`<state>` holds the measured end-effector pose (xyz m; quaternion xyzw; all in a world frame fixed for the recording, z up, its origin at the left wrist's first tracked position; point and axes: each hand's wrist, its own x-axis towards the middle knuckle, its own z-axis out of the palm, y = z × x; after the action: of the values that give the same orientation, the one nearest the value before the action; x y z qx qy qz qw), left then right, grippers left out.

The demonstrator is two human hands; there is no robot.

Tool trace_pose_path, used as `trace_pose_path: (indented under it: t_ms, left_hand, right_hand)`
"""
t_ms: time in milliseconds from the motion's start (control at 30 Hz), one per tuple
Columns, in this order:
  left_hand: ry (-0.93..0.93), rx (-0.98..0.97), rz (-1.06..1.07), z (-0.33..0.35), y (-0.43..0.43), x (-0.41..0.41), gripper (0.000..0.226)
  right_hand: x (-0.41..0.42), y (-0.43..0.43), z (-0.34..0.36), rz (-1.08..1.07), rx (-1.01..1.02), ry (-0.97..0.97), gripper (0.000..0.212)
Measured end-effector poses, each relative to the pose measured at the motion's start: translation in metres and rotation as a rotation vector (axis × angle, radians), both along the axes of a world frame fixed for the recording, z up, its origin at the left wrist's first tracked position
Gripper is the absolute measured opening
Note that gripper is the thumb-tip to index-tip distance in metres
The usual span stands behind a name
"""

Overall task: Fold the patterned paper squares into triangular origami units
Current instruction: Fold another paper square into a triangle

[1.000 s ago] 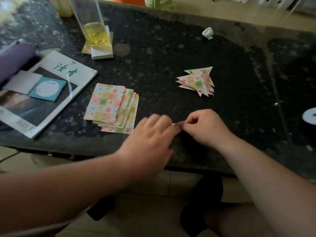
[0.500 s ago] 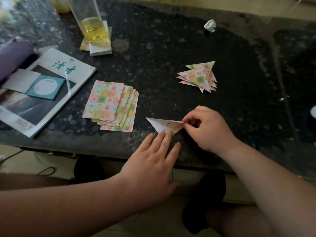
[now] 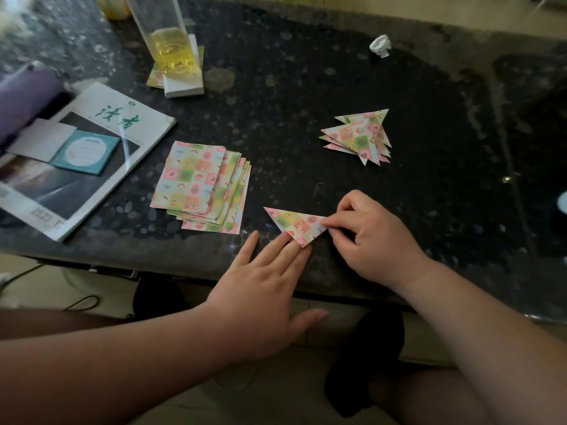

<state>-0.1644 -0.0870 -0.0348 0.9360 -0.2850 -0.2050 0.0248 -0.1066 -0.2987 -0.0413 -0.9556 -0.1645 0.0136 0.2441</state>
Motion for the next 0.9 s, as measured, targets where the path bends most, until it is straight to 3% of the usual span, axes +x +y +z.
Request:
trace_pose_path:
  t_ms: [133,300,633,767,900]
  left_hand:
    - [-0.044,-0.122,0.007,-0.012,0.012,-0.001,0.092]
    - [-0.156,-0.135,-0.006,-0.015,0.018,-0.005,0.088]
    - [-0.253,-0.056,-0.010,-0.004,0.020,-0.001,0.084]
    - [-0.221,-0.041,-0.061,0.004,0.023,0.004,0.084]
    - [-0.159,-0.143,0.005,0.018,0.019,0.015,0.061]
  right_hand:
    - [-0.004,0.002,0.003,0.009,-0.087,-0.035,0.020]
    - [-0.010,0.008,0.011,0.039,-0.264,-0.033,0.024]
    - [-0.033,0.029,0.029,0.118,-0.488,0.363,0.081]
    - [-0.035,0.037,0.027,0.118,-0.557,0.374,0.091]
    - [-0.039,0.043,0.027,0.145,-0.568,0.362,0.091]
